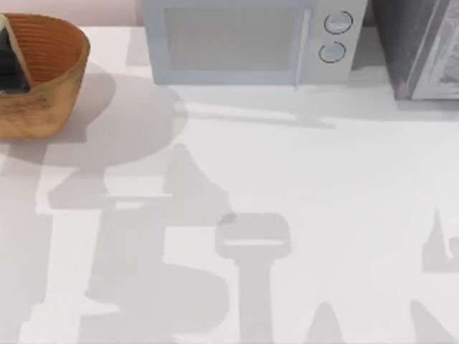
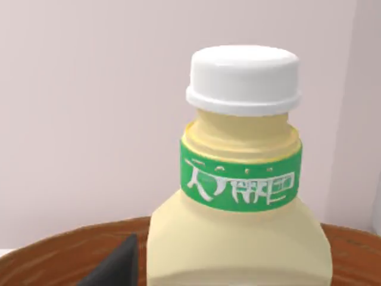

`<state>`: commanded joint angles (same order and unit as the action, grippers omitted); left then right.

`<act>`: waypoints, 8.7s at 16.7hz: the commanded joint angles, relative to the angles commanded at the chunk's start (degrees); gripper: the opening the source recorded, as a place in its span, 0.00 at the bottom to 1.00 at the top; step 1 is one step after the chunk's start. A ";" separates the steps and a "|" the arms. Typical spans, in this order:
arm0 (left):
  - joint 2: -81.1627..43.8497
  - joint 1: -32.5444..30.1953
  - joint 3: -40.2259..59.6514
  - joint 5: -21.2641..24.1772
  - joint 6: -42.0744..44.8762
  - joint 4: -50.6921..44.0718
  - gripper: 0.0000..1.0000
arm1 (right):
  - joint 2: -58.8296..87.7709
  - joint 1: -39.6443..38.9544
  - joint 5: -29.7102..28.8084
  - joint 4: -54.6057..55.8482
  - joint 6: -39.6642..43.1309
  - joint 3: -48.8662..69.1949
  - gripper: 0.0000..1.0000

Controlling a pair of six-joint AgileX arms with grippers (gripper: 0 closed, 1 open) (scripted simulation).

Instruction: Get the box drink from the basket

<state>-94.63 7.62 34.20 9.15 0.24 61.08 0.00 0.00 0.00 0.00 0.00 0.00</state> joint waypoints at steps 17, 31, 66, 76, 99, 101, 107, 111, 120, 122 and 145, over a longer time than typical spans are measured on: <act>-19.58 0.65 9.69 1.18 0.34 8.68 1.00 | 0.00 0.00 0.00 0.00 0.00 0.00 1.00; -24.73 -0.17 18.43 0.43 0.30 5.17 0.77 | 0.00 0.00 0.00 0.00 0.00 0.00 1.00; -5.61 0.10 31.88 0.10 0.60 -26.07 0.00 | 0.00 0.00 0.00 0.00 0.00 0.00 1.00; -2.30 -0.03 31.18 -0.16 0.49 -29.97 0.00 | 0.00 0.00 0.00 0.00 0.00 0.00 1.00; 94.56 -7.61 -34.14 -9.14 -0.24 -61.05 0.00 | 0.00 0.00 0.00 0.00 0.00 0.00 1.00; 94.63 -7.62 -34.21 -9.15 -0.25 -61.08 0.00 | 0.00 0.00 0.00 0.00 0.00 0.00 1.00; 90.88 -9.47 -32.86 -12.18 -0.46 -60.72 0.00 | 0.00 0.00 0.00 0.00 0.00 0.00 1.00; 78.08 -16.69 -26.42 -23.76 -1.18 -57.73 0.00 | 0.00 0.00 0.00 0.00 0.00 0.00 1.00; 27.29 -43.43 2.99 -70.07 -4.15 -40.23 0.00 | 0.00 0.00 0.00 0.00 0.00 0.00 1.00; 17.85 -50.03 9.91 -79.03 -5.08 -36.01 0.00 | 0.00 0.00 0.00 0.00 0.00 0.00 1.00; -26.56 -76.52 37.37 -102.30 -9.69 -26.08 0.00 | 0.00 0.00 0.00 0.00 0.00 0.00 1.00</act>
<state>-121.19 -68.90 71.58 -93.15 -9.45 35.00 0.00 0.00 0.00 0.00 0.00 0.00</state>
